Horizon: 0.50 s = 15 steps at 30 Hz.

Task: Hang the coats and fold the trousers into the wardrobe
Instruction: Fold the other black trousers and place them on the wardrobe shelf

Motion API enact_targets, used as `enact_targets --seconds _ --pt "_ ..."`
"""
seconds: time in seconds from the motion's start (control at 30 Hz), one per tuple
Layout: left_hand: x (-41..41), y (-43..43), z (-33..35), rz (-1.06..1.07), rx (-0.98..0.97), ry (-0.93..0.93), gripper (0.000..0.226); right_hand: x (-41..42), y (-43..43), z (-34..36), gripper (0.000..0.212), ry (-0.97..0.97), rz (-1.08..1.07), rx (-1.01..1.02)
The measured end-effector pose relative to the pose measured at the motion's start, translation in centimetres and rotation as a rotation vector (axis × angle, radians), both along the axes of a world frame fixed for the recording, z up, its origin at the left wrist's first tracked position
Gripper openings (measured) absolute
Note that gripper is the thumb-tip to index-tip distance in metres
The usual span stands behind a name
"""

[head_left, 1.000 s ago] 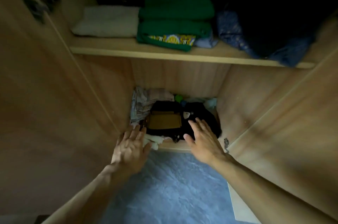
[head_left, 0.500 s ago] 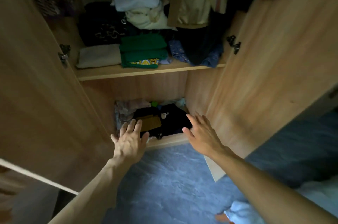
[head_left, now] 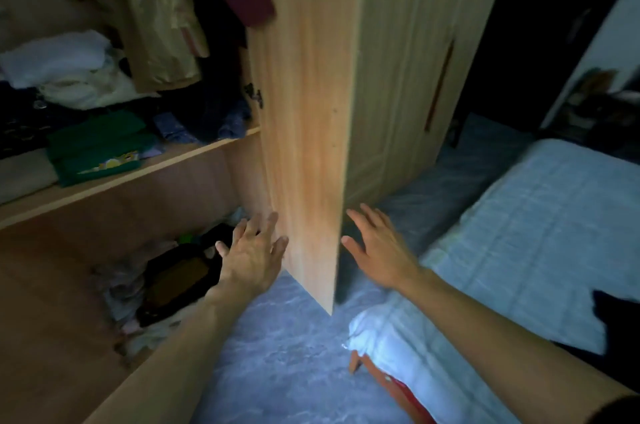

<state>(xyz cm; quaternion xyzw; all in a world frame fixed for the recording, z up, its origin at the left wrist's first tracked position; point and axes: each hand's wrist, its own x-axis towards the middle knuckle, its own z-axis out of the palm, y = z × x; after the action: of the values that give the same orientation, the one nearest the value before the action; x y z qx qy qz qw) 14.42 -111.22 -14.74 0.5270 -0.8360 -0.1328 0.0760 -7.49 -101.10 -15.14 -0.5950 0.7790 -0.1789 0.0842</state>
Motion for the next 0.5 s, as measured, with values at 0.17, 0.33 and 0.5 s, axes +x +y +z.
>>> enact_targets --seconds 0.17,0.33,0.5 --pt "-9.1 7.4 1.0 -0.144 0.002 -0.008 0.053 -7.7 10.6 0.4 0.061 -0.046 -0.143 -0.041" --pt "-17.1 15.7 0.6 -0.314 -0.026 -0.044 0.059 -14.8 22.5 -0.1 0.063 -0.023 -0.303 -0.023" --pt "-24.7 24.4 -0.5 -0.503 -0.02 -0.142 0.057 -20.1 33.5 -1.6 0.069 -0.019 -0.445 0.087"
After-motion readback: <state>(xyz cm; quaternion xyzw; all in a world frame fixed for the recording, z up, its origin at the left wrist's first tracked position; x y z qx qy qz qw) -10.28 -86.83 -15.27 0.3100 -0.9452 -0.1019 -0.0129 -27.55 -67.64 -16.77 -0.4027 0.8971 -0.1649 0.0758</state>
